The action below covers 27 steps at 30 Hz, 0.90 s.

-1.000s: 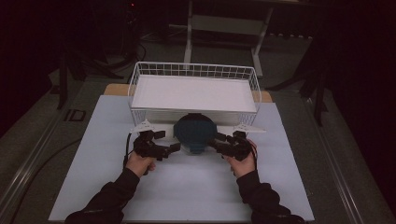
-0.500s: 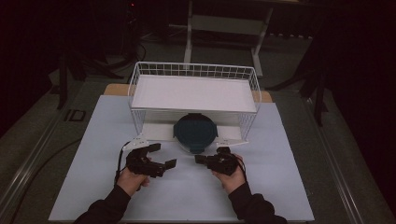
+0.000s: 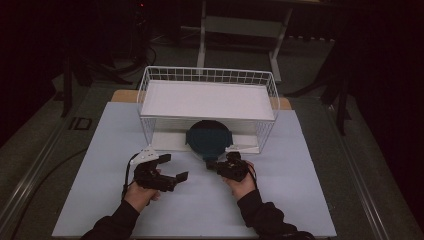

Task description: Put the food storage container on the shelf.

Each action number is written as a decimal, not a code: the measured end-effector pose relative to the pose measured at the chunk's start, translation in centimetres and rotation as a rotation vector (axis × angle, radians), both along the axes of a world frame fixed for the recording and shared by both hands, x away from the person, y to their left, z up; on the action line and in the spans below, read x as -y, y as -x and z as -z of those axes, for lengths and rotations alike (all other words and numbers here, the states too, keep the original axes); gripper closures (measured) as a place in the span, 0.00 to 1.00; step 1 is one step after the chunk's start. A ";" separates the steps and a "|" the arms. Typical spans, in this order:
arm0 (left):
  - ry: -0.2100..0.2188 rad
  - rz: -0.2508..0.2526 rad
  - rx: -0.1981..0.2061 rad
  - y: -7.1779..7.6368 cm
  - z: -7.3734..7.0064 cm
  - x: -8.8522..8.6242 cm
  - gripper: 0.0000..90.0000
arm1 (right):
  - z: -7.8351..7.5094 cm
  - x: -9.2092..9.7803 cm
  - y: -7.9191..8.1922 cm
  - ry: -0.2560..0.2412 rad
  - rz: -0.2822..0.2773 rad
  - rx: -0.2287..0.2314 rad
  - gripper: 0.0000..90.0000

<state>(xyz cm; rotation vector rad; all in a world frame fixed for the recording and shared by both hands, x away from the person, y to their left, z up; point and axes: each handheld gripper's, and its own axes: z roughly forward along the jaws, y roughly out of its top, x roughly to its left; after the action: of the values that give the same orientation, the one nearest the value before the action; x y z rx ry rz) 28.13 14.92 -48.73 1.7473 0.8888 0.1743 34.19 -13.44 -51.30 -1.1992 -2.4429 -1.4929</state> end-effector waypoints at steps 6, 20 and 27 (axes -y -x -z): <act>-0.010 0.001 0.003 0.0 0.1 0.0 0.01 | -0.2 -0.7 -1.3 0.007 0.021 0.016 1.00; -0.025 0.005 0.016 0.1 0.1 0.1 0.01 | -0.2 -1.5 -3.9 0.010 0.080 0.031 1.00; -0.020 0.007 0.024 0.2 0.1 0.1 0.01 | -0.2 -1.5 -4.7 0.004 0.094 0.020 1.00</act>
<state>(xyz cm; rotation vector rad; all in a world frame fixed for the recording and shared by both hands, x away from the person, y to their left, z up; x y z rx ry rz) 27.91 14.80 -48.80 1.7634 0.8664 0.1997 38.86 -11.98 -51.07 -1.3243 -2.4344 -1.5311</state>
